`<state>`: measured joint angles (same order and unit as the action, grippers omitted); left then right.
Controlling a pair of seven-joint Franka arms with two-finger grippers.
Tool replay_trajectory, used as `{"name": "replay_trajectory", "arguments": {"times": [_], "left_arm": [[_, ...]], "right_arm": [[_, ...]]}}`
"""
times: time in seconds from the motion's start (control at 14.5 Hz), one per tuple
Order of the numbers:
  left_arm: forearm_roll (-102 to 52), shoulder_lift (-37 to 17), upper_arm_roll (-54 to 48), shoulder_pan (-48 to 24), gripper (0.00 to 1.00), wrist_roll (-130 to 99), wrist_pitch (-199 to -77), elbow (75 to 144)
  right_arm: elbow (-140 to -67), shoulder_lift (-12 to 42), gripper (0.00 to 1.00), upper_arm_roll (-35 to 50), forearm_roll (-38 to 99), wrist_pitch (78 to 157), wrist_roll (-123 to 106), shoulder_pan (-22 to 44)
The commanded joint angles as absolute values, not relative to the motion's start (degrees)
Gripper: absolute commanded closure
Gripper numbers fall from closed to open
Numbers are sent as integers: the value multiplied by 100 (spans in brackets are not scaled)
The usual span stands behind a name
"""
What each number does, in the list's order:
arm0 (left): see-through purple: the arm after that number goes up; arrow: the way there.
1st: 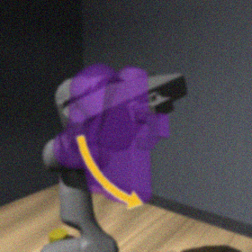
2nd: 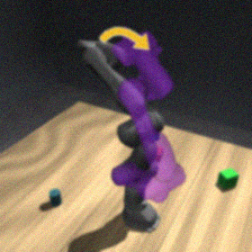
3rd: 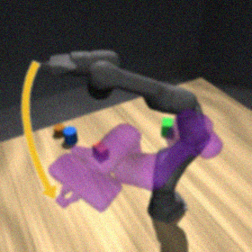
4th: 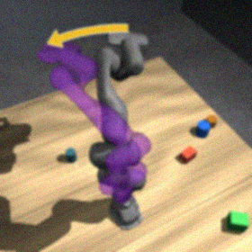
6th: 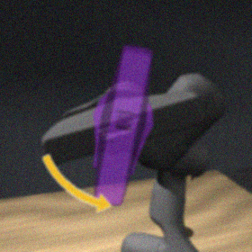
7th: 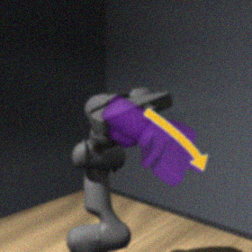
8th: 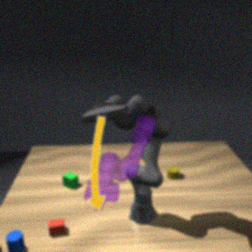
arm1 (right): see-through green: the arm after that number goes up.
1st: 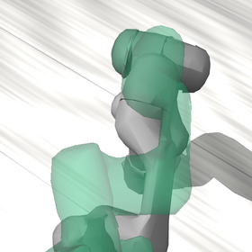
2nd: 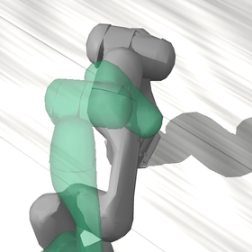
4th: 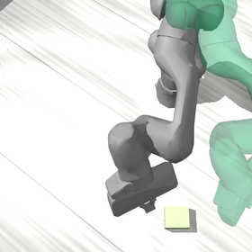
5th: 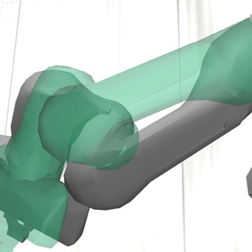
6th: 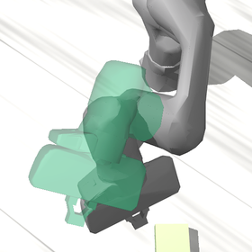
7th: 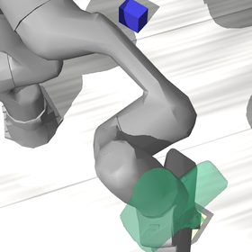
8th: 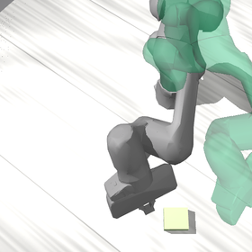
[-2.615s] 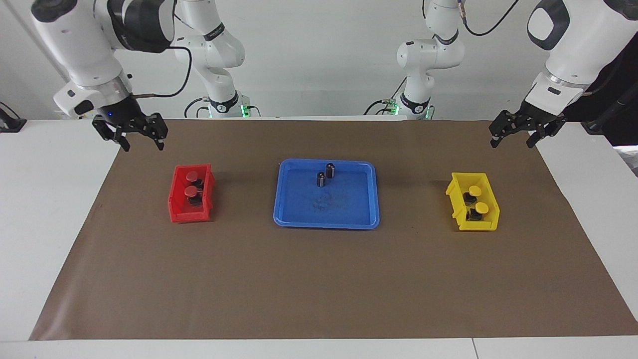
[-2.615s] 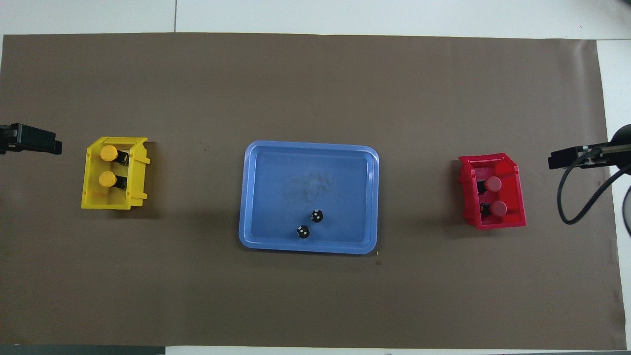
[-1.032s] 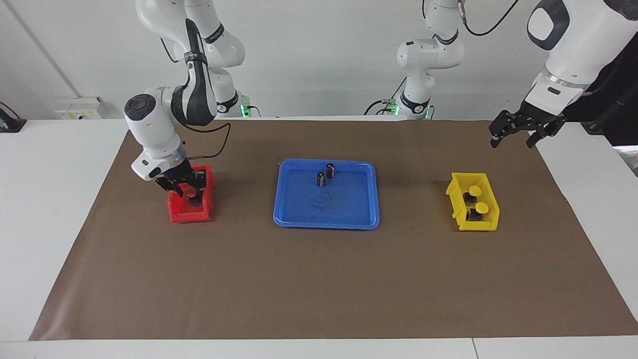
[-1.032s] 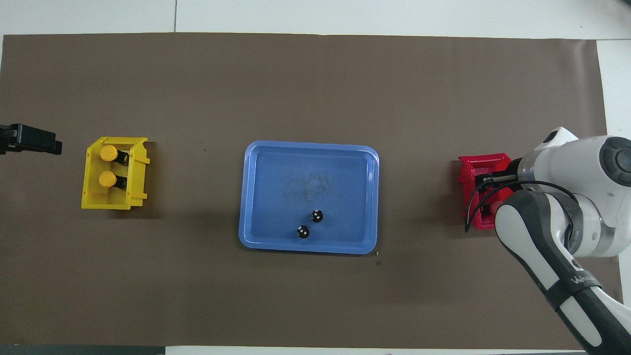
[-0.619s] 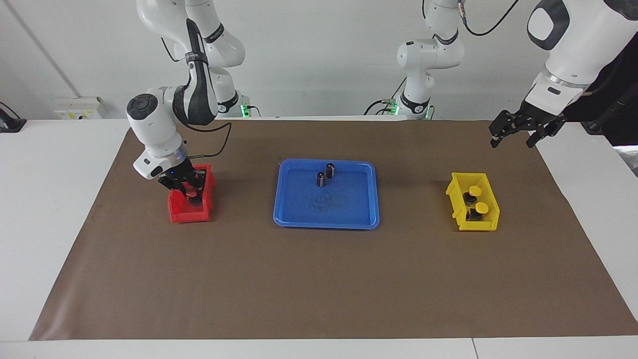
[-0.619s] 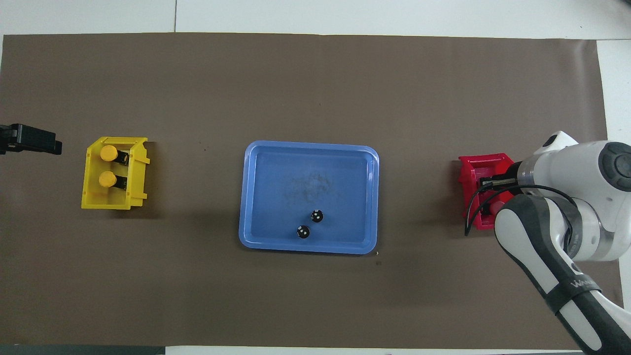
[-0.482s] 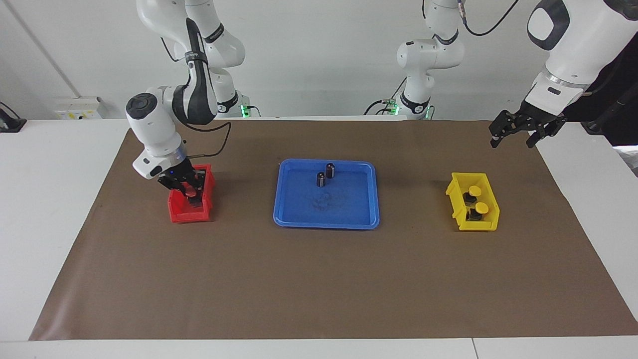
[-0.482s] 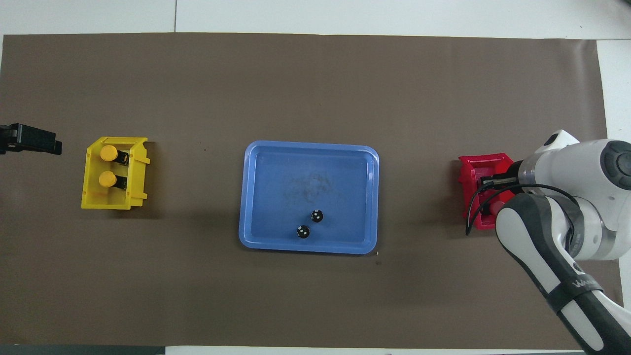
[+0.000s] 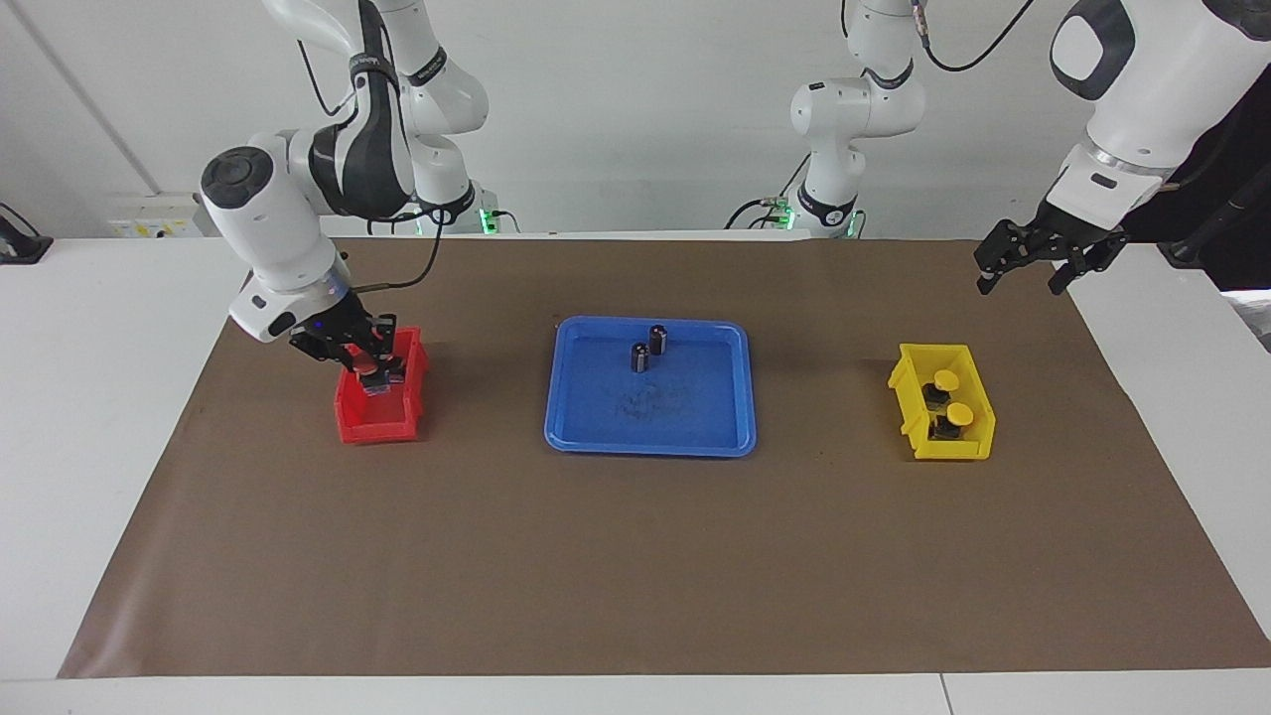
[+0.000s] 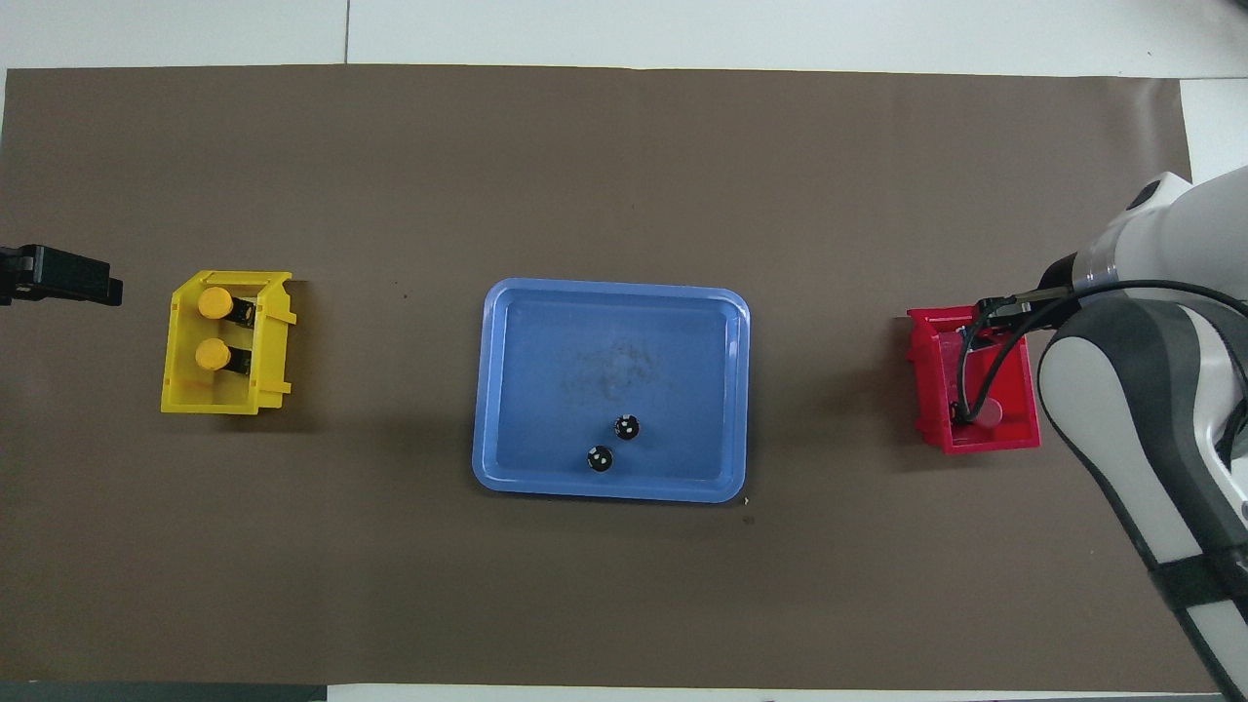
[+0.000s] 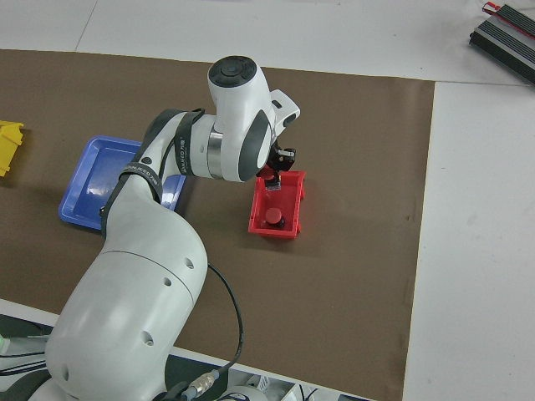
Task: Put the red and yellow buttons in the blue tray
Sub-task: 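Lift the red button and carry it over the blue tray, then release the red button in the tray while the left gripper grasps a yellow button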
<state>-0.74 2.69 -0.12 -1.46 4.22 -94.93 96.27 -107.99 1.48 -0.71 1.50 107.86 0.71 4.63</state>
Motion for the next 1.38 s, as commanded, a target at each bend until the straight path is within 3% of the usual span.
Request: {"name": "replay_trajectory", "arguments": {"times": [0.0, 0.28, 0.48, 0.62, 0.76, 1.03, 1.17, 1.31], "left_arm": [[-132, 334, -26, -105, 0, 404, -9431, 9659], [-132, 334, -26, -105, 0, 404, -9431, 9668], [-132, 334, -35, -123, 0, 413, -9422, 9668], [-132, 377, -44, -141, 0, 386, -9710, 9877], [-132, 422, -44, -140, 0, 422, -10727, 10578], [-114, -174, -35, -27, 6, 571, -11601, 10942], [-88, -491, -35, 0, 15, 571, -11951, 10934], [-88, -729, -35, 26, 18, 563, -12145, 10968]], "right_arm": [[-9863, 755, 74, -9, 228, 10616, 1251, 1157], [-9634, 1228, 74, -9, 360, 11396, 3203, 2405], [-9650, 1598, 72, -9, 325, 11899, 3848, 2960], [-9773, 1845, 72, -18, 273, 12250, 4156, 3198], [-9852, 2012, 72, -18, 272, 12515, 4280, 3365], [-10036, 2171, 68, -18, 264, 12787, 4430, 3489], [-10256, 2162, 55, -18, 264, 13033, 4430, 3498], [-10283, 2153, 24, -18, 255, 12991, 4430, 3498]]}}
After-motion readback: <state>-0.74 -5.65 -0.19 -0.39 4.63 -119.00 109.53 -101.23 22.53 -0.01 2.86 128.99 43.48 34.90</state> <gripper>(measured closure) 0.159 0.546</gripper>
